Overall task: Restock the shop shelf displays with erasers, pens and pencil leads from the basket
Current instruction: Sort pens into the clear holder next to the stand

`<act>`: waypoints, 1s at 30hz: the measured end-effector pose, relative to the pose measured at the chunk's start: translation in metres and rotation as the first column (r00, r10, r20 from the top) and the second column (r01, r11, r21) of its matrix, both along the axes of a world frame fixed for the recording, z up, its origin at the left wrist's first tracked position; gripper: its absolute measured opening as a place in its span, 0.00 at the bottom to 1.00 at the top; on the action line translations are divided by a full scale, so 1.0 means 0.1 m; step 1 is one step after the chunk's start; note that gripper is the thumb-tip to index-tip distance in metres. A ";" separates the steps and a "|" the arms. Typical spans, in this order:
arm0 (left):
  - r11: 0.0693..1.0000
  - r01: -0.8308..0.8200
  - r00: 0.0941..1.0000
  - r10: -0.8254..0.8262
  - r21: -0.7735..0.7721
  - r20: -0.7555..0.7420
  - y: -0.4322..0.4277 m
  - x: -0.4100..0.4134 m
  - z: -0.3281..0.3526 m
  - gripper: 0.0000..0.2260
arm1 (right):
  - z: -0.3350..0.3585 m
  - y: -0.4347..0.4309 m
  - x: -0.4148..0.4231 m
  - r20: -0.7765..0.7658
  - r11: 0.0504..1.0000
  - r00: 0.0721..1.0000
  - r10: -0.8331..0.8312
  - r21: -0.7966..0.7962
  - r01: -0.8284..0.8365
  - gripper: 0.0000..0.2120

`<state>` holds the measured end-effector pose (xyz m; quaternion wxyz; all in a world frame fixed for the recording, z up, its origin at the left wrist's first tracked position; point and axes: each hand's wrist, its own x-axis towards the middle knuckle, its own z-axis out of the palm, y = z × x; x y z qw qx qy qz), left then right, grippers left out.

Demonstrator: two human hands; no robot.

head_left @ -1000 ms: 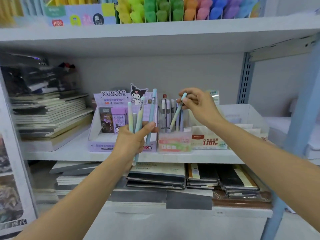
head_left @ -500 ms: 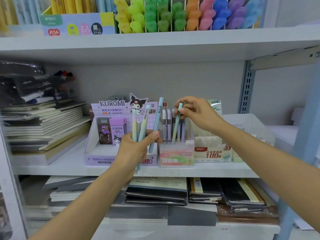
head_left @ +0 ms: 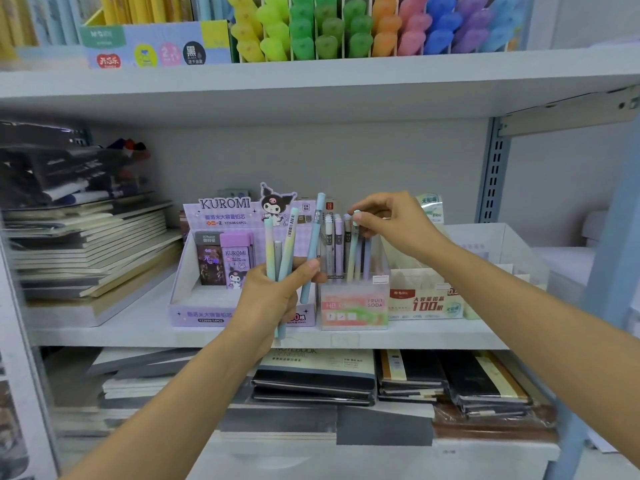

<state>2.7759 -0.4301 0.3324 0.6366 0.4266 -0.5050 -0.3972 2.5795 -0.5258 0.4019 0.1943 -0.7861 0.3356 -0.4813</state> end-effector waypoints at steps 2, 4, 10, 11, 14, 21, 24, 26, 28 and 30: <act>1.000 0.005 1.000 -0.005 0.001 0.000 -0.01 0.00 -0.01 0.06 | 0.00 -0.02 0.02 0.023 1.000 1.000 -0.017 0.005 0.016 0.04; 1.000 0.008 1.000 -0.008 0.003 0.001 -0.01 0.00 -0.01 0.07 | -0.05 -0.03 0.06 0.019 0.999 0.999 -0.044 0.003 0.044 0.05; 0.999 0.029 1.000 -0.029 0.014 0.012 0.03 -0.01 0.01 0.08 | -0.08 0.01 0.10 -0.014 0.997 0.997 -0.073 -0.041 0.072 0.07; 0.999 0.034 0.999 -0.035 0.014 0.016 0.05 -0.01 0.02 0.08 | -0.05 0.04 0.08 0.041 0.998 0.998 -0.054 -0.039 0.055 0.08; 0.999 0.052 0.998 -0.052 0.009 0.020 0.09 -0.03 0.04 0.07 | 0.05 0.22 0.07 0.303 0.987 0.943 0.138 0.043 -0.158 0.10; 0.997 0.075 0.996 -0.075 0.010 0.042 0.18 -0.17 0.12 0.08 | 0.11 0.51 0.09 0.344 0.928 0.894 0.287 0.132 -0.349 0.10; 0.994 0.099 0.995 -0.098 0.046 -0.011 0.20 -0.18 0.17 0.08 | 0.22 0.49 -0.07 0.432 0.955 0.877 0.211 0.098 -0.279 0.07; 0.987 0.136 0.991 -0.134 0.081 -0.032 0.20 -0.16 0.22 0.08 | 0.29 0.45 -0.21 0.478 0.983 0.870 0.119 0.066 -0.171 0.08; 0.975 0.192 0.981 -0.187 0.116 -0.049 0.21 -0.15 0.25 0.08 | 0.31 0.39 -0.31 0.469 0.996 0.882 0.043 0.044 -0.072 0.10; 0.955 0.261 0.965 -0.254 0.140 -0.066 0.23 -0.16 0.26 0.06 | 0.27 0.34 -0.35 0.400 0.999 0.916 -0.020 0.041 0.004 0.10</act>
